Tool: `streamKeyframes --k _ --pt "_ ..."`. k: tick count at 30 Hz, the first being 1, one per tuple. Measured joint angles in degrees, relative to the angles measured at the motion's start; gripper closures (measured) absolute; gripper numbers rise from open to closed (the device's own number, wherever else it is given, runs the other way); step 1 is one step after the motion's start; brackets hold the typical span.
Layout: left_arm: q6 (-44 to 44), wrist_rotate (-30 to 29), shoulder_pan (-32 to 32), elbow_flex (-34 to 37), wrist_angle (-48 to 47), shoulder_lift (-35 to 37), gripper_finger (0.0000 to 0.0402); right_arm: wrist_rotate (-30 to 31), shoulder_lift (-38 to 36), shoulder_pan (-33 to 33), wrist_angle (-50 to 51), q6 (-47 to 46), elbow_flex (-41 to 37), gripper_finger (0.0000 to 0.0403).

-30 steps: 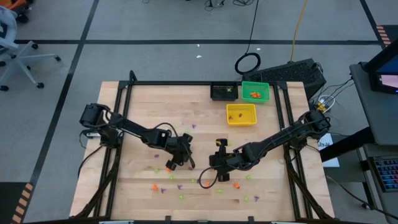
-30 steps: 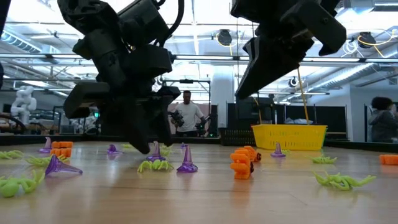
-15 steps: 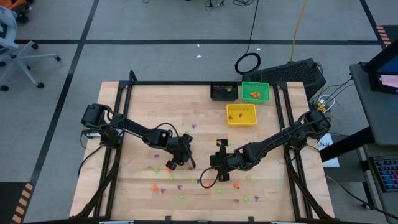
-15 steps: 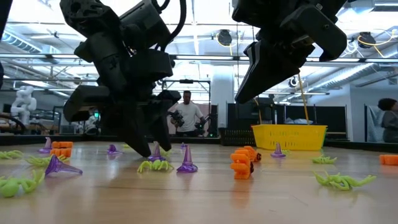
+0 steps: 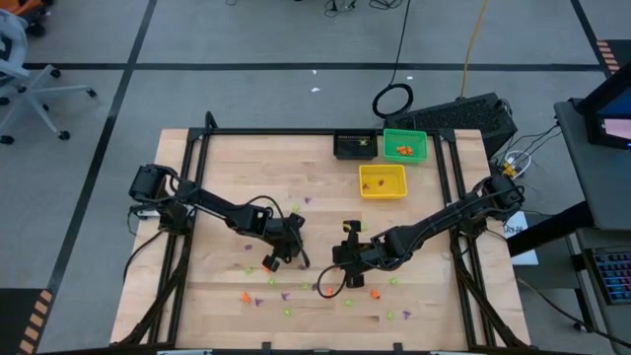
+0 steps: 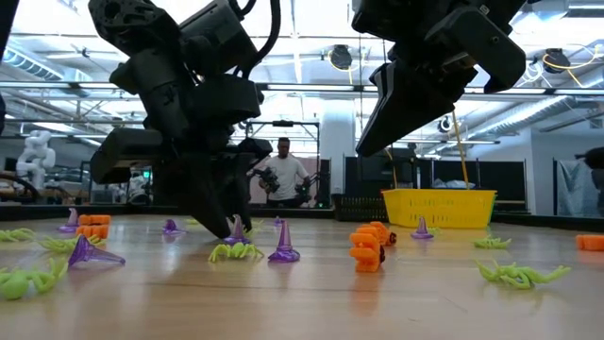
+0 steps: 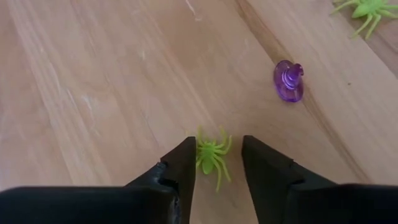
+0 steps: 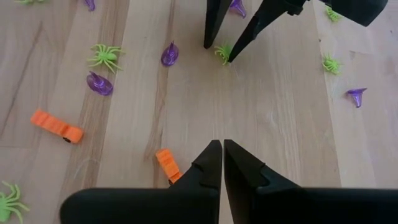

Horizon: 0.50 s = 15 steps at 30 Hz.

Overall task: Sort Halloween decoration
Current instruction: Put the green spider toy into the black basket

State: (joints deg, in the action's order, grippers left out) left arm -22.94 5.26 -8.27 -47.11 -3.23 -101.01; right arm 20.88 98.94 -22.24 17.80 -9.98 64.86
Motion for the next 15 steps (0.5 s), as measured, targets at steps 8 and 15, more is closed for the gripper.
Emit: streamKeyframes --k 8,15 --pt "0.0 -0.7 0.0 0.1 2.2 -0.2 0.0304 0.0 0.0 0.0 0.0 0.0 0.0 0.0401" --pt "0.0 -1.3 0.0 0.1 2.7 -0.2 0.0331 0.0 0.0 0.0 0.0 0.0 0.0 0.0401"
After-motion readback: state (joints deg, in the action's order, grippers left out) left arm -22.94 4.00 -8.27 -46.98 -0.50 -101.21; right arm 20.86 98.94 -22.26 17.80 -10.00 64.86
